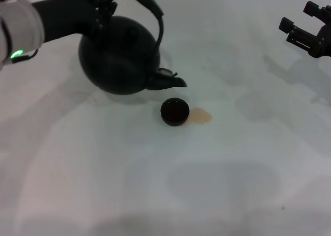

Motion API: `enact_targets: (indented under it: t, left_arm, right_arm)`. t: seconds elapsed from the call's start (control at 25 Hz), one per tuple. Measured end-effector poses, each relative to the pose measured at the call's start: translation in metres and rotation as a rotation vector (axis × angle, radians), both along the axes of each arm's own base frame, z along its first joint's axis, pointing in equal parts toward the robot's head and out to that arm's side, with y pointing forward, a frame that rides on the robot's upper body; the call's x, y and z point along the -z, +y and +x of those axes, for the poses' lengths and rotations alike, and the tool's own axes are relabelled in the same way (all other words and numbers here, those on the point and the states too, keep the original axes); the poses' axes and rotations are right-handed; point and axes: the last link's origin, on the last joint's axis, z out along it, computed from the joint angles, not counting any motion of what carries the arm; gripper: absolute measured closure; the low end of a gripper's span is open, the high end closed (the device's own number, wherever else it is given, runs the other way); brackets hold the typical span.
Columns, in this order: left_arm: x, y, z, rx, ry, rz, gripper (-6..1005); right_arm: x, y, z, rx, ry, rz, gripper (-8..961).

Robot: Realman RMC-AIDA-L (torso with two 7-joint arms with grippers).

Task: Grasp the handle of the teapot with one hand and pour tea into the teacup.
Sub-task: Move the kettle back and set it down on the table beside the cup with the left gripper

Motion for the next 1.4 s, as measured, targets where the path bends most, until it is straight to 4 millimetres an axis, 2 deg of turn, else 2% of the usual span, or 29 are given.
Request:
enact_targets:
  t: [0.28,0.44,0.8,1.4]
  left_arm:
    - [-0.005,-0.015,-0.039,-0.008,-0.118,0.025,884]
    - [-0.008,-0.025,-0.069,-0.010,-0.220,0.045,883]
    - [-0.006,-0.041,-0.120,-0.082,-0.330,0.102,882]
    - [0.010,-0.064,-0.150,-0.134,-0.396,0.168,883]
  right_arm:
    - [0.002,-0.001,-0.002,-0.010,0.000,-0.014,108]
    - [0.004,-0.002,-0.001,-0.003,0.010,-0.029,108]
    - [0.003,-0.006,0.001,0.008,0.018,-0.050,108]
    - [0.004,-0.007,0.008,0.040,-0.004,-0.056,108]
